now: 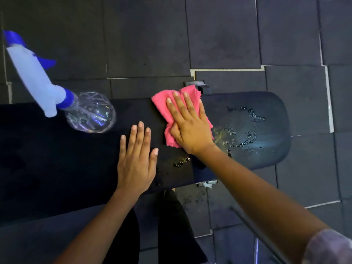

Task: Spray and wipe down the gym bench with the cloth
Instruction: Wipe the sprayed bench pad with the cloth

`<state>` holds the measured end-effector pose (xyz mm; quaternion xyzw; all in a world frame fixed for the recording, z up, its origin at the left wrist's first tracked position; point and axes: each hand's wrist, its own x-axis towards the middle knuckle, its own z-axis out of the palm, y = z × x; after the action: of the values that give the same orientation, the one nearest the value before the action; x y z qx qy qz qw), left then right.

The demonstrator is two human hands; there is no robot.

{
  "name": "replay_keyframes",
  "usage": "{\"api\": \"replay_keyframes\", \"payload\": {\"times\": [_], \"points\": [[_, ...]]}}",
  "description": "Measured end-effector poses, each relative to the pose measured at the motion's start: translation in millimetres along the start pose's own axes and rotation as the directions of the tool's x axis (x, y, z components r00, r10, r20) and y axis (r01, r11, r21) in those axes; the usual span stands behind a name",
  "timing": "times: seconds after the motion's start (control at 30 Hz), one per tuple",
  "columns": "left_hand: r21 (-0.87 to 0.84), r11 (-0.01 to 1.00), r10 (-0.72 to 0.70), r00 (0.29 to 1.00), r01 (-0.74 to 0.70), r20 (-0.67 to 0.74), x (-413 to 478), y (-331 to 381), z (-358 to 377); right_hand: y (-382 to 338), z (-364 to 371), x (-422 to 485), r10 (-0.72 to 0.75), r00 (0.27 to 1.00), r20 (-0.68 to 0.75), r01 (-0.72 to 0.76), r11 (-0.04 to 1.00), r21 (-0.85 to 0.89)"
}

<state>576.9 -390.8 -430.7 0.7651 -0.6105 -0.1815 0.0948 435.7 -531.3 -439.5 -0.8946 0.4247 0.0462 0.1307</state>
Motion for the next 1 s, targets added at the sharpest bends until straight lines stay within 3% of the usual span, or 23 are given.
{"api": "replay_keyframes", "payload": {"times": [0.17, 0.3, 0.4, 0.47, 0.53, 0.6, 0.67, 0.7, 0.83, 1.0], "points": [[-0.007, 0.994, 0.112, 0.992, -0.112, 0.051, 7, 32, 3, 62, -18, -32, 0.202, 0.979, -0.01, -0.201, 0.977, 0.068], [0.002, 0.985, 0.174, 0.978, -0.175, 0.115, 16, 61, 12, 101, -37, -50, 0.25, 0.968, 0.003, -0.248, 0.959, 0.139], [-0.024, 0.989, 0.15, 0.983, -0.148, 0.104, 26, 68, 14, 111, -58, -53, 0.432, 0.897, -0.093, -0.338, 0.805, 0.487], [-0.034, 0.991, 0.131, 0.987, -0.128, 0.095, 32, 66, 15, 117, -71, -56, 0.515, 0.835, -0.195, -0.319, 0.741, 0.591], [-0.043, 0.992, 0.124, 0.988, -0.12, 0.095, 36, 64, 17, 115, -77, -60, 0.362, 0.896, -0.258, -0.23, 0.875, 0.427], [-0.028, 0.993, 0.121, 0.988, -0.119, 0.097, 37, 64, 18, 100, -66, -60, 0.216, 0.97, -0.113, -0.187, 0.956, 0.228], [0.005, 0.993, 0.113, 0.988, -0.115, 0.102, 36, 66, 19, 80, -43, -56, 0.259, 0.961, 0.1, -0.269, 0.958, 0.098], [0.021, 0.994, 0.108, 0.989, -0.111, 0.105, 36, 66, 19, 73, -30, -53, 0.285, 0.951, 0.122, -0.292, 0.956, 0.038], [0.065, 0.991, 0.113, 0.988, -0.121, 0.104, 36, 70, 18, 72, -11, -44, 0.298, 0.954, -0.018, -0.298, 0.955, -0.009], [0.028, 0.965, 0.258, 0.961, -0.262, 0.1, 43, 92, 23, 103, -15, -38, 0.324, 0.946, -0.037, -0.323, 0.946, 0.01]]}}
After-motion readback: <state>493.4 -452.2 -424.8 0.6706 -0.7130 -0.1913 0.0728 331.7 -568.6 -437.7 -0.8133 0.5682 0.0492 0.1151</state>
